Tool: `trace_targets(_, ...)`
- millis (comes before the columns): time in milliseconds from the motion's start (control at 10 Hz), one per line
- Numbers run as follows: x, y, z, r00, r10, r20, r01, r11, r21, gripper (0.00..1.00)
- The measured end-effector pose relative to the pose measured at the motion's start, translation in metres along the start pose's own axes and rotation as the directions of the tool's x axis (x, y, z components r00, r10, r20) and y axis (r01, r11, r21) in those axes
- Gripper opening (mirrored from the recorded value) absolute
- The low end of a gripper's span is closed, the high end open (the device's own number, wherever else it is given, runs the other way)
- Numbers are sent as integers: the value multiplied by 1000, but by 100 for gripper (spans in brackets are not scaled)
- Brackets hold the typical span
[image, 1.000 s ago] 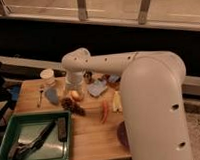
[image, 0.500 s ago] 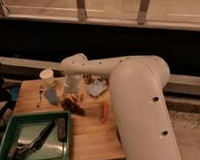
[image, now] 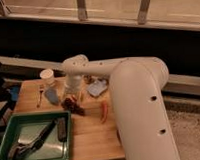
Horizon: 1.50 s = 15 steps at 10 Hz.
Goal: Place grapes in table surface
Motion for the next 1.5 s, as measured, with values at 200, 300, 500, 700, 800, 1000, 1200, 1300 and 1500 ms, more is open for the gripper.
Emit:
trace_targets(200,-2,-10,30,999,19,-43,-20,1000,-16,65)
trace_targets(300,-4,-16,43,997,32,-63,-34,999,-23,65)
trace_targets(500,0,-17,58,994,42,-105,-46,998,-33,60)
trace_targets(700,1,-20,59,993,41,-108,-44,998,-34,42)
trace_targets(800,1,-21,57,993,41,-108,-45,999,-31,30)
trace_targets(1000,2,-19,57,993,37,-110,-41,999,-31,12)
trace_targets(1200,6,-14,46,997,-6,-76,1,998,-62,0)
trace_targets(1300,6,-16,40,998,-15,-60,11,997,-79,0)
trace_targets(1500,9,-16,34,999,-29,-32,26,993,-112,0)
